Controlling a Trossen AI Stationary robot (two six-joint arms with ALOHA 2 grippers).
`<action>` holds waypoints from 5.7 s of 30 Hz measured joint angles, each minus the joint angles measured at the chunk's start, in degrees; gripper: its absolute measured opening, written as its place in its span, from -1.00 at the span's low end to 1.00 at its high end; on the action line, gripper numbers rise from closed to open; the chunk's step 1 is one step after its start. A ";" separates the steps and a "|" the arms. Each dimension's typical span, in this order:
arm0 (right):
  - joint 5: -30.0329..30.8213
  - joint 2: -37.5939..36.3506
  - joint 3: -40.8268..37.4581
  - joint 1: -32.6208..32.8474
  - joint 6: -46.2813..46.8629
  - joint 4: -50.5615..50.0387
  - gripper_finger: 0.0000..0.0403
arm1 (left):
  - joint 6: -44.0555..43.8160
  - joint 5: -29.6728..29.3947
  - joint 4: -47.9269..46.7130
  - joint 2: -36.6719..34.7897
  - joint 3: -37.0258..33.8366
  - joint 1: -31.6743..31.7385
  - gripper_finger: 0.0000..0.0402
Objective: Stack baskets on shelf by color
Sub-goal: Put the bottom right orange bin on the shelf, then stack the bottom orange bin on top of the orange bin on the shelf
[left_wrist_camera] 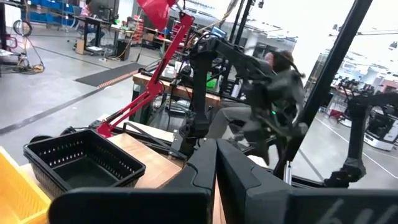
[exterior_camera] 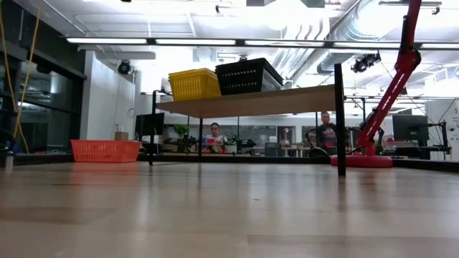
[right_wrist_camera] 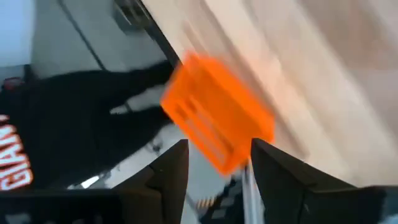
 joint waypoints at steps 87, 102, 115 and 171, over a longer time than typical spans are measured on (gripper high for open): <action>11.00 11.91 30.34 -61.44 -82.56 -28.97 -1.00 | -1.07 -2.95 0.31 0.00 -0.04 -0.02 -1.00; 12.25 14.58 30.34 -63.84 -83.96 -31.42 -1.00 | -1.08 -2.95 0.28 0.00 -0.04 -0.01 -1.00; 14.60 14.58 30.28 -63.84 -84.49 -31.54 -0.57 | -1.09 -2.95 0.26 0.00 -0.04 -0.02 -1.00; 20.08 -18.47 -11.23 -29.15 -67.73 34.13 -0.35 | -1.07 -2.56 -2.10 -2.16 -0.04 -0.01 -1.00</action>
